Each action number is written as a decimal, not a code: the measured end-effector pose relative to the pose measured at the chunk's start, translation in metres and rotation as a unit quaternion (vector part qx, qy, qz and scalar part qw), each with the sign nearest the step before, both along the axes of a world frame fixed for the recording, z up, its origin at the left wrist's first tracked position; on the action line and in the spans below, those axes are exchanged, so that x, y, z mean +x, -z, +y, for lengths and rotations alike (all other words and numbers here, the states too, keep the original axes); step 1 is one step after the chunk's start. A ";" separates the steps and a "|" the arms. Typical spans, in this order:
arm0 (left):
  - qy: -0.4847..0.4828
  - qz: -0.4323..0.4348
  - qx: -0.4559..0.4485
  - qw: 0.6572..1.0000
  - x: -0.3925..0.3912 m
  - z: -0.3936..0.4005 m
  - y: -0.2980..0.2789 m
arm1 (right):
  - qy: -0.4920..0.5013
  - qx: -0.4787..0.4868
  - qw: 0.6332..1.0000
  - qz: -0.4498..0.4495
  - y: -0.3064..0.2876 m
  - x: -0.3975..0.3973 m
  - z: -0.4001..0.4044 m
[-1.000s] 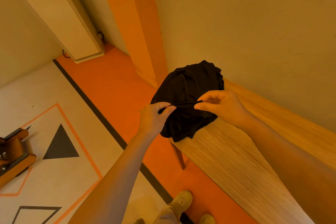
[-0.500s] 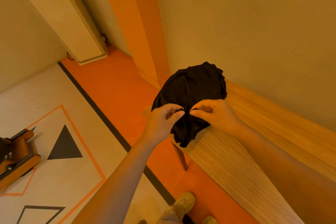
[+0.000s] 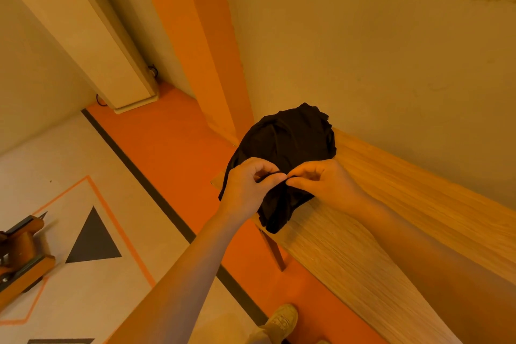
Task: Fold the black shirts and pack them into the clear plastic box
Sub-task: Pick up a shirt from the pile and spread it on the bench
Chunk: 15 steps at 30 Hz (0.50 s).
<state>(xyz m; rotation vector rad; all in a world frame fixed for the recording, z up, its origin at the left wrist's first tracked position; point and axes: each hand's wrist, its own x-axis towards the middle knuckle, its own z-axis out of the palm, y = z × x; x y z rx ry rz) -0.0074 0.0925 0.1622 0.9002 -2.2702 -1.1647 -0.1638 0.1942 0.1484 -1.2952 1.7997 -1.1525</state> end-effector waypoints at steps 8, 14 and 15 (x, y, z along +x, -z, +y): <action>0.072 -0.050 -0.064 0.994 -0.070 -0.005 -0.081 | 0.054 -0.006 0.995 0.080 -0.069 -0.057 0.021; 0.103 -0.003 -0.119 0.987 -0.161 0.008 -0.150 | 0.123 -0.037 0.973 0.193 -0.146 -0.109 0.046; 0.111 0.006 -0.127 0.986 -0.174 0.012 -0.162 | 0.137 -0.042 0.967 0.209 -0.160 -0.118 0.052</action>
